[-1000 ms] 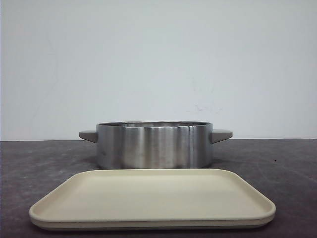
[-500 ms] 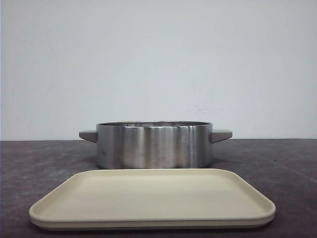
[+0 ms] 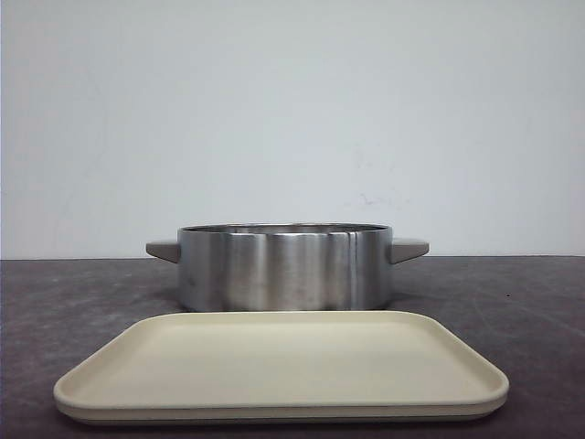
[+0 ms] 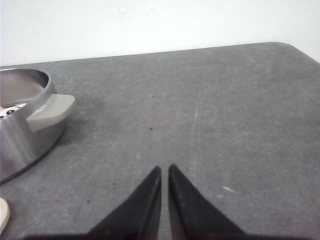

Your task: Steam buns

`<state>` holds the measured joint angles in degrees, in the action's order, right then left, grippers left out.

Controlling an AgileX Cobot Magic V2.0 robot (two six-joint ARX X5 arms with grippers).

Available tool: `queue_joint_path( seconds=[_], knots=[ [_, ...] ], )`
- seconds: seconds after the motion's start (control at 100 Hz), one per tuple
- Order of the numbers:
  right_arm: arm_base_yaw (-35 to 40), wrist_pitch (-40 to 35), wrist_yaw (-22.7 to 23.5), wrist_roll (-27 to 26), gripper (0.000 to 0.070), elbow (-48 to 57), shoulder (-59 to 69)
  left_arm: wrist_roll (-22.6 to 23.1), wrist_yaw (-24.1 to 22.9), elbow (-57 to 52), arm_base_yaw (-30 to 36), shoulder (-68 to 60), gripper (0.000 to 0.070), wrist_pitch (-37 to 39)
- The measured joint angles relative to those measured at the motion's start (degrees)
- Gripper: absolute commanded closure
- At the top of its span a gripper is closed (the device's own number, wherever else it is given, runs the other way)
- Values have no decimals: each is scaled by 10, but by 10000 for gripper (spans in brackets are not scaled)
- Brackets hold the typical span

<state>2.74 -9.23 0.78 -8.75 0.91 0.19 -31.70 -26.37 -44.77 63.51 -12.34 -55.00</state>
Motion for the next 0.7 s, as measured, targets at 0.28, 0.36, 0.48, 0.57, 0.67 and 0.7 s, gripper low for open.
queue_joint_path(
  seconds=[0.28,0.36,0.48,0.57,0.67,0.7],
  knots=[
    [0,0,0,0,683,0,0,32,-3,0,0,0,683,-1],
    [0,0,0,0,682,0,0,58,-4,0,0,0,683,-3],
    [0,0,0,0,683,0,0,85,-4,0,-13,0,683,0],
    [0,0,0,0,682,0,0,113,-3,0,-59,0,683,25],
    [0,0,0,0,683,0,0,148,13,10,-135,0,683,104],
    [0,0,0,0,682,0,0,157,21,20,-161,0,683,136]
  ],
)
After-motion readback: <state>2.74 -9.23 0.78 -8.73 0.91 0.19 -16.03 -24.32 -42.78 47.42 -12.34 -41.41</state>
